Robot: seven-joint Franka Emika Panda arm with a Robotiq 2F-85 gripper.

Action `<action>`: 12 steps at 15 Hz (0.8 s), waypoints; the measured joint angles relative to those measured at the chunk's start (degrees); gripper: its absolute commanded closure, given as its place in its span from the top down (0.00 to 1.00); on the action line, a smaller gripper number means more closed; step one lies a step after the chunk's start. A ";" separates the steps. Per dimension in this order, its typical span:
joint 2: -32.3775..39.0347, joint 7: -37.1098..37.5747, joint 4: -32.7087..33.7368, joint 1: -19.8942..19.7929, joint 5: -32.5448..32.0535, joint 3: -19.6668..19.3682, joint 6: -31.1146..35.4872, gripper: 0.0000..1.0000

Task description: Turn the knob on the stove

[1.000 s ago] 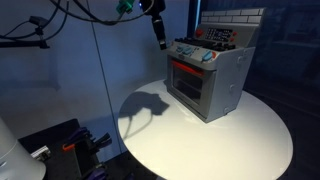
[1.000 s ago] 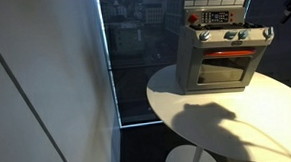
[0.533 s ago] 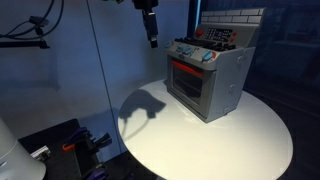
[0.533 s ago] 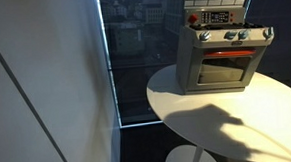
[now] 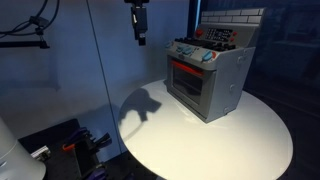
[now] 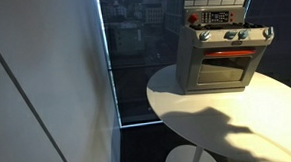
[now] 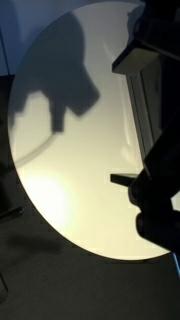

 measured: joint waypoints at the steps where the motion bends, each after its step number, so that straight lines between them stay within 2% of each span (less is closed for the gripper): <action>1: -0.31 -0.18 0.12 0.00 -0.21 0.07 -0.98 1.00; 12: -1.93 -0.98 0.21 0.00 -0.89 0.57 -4.41 1.00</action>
